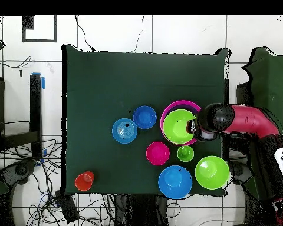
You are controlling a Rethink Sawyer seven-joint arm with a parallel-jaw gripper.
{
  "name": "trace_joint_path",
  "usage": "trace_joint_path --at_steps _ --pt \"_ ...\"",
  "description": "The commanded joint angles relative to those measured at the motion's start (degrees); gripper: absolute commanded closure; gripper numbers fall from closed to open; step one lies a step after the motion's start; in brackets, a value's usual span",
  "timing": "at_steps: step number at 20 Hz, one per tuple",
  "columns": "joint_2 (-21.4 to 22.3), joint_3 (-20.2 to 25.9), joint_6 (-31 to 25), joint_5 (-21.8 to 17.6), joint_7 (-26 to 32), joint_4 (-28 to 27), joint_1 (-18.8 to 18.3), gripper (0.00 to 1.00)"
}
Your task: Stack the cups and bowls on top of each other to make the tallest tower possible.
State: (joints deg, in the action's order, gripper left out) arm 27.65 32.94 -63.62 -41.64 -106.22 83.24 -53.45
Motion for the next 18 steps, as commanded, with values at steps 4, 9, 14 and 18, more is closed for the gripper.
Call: trace_joint_path --at_steps 4,9,14,18 --pt "0.0 0.0 2.0 -4.1 13.2 0.0 2.6 1.0" --pt "2.3 0.7 0.6 -3.2 13.7 0.1 3.2 1.0" --pt "2.1 1.5 -1.7 -2.1 16.5 0.2 3.1 0.0" --pt "2.2 1.5 -2.3 -1.5 16.3 0.8 3.0 0.0"
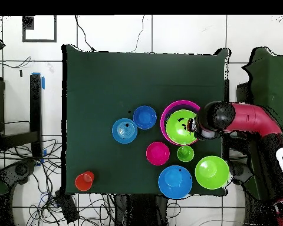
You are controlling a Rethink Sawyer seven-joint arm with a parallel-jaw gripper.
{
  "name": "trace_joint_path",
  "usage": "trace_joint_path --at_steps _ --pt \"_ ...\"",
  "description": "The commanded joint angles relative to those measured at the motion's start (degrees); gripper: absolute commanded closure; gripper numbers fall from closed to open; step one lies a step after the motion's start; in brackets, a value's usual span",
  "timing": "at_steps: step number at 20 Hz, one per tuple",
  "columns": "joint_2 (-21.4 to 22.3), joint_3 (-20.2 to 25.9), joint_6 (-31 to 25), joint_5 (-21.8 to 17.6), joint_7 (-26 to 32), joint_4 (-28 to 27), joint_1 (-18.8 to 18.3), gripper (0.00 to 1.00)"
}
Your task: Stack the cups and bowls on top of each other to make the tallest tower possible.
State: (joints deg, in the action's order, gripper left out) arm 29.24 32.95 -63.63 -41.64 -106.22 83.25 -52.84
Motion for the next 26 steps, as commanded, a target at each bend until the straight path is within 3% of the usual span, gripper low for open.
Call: trace_joint_path --at_steps 1,5,14,21,26 --pt "1.1 1.2 -1.9 -1.5 14.9 1.0 2.7 0.0" --pt "1.9 0.6 -0.3 -1.5 11.7 0.8 3.2 0.0" --pt "3.2 1.3 -3.3 1.8 12.3 2.0 2.8 0.0" --pt "11.6 2.6 -2.0 7.1 7.6 8.6 3.6 0.0" --pt "15.0 1.8 -0.9 10.5 3.6 12.8 4.8 0.0"
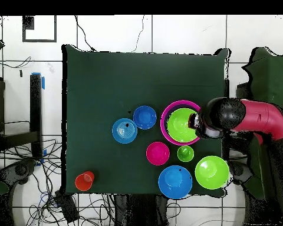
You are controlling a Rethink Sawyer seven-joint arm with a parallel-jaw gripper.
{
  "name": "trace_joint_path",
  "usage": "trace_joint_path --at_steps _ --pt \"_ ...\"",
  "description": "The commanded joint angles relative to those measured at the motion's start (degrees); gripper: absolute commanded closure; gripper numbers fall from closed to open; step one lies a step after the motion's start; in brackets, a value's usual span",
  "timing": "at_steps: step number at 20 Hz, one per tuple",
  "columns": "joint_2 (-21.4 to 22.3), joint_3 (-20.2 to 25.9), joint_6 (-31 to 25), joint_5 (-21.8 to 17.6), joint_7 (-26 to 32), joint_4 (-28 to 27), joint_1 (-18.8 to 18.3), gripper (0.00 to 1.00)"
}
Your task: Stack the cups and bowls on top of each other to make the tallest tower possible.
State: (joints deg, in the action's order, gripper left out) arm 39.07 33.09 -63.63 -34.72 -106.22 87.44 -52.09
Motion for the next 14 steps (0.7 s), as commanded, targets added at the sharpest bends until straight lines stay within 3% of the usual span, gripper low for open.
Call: trace_joint_path --at_steps 1,8,14 --pt "5.9 1.3 -0.3 3.8 2.4 9.4 4.4 0.0" --pt "8.7 -2.5 1.4 5.4 -4.2 12.2 7.4 0.0" --pt "10.5 -6.3 -0.8 6.0 -7.8 13.1 10.5 0.0"
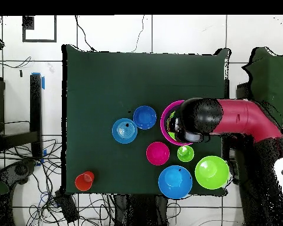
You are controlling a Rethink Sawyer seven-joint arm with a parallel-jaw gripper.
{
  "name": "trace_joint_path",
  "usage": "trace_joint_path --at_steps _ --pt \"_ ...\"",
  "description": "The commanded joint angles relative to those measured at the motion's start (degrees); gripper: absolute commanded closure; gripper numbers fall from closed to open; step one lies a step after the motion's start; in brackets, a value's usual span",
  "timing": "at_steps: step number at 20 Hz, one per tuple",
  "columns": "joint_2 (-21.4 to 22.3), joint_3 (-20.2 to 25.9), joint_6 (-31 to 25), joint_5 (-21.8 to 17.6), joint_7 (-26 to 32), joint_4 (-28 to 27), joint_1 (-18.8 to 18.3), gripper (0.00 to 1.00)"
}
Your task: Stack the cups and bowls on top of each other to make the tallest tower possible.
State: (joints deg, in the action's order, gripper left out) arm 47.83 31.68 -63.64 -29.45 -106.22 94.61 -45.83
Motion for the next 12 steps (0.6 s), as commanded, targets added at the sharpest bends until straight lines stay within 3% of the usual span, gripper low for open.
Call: trace_joint_path --at_steps 1,5,8,12 --pt "1.9 -5.4 -1.4 0.8 -7.8 5.8 4.6 0.0" --pt "2.2 -6.4 -0.5 1.5 -7.0 5.9 5.2 0.0" --pt "2.1 -6.1 4.9 2.6 -6.9 7.6 4.5 0.0" --pt "1.6 -7.1 7.0 3.0 -8.1 8.4 5.5 0.0"
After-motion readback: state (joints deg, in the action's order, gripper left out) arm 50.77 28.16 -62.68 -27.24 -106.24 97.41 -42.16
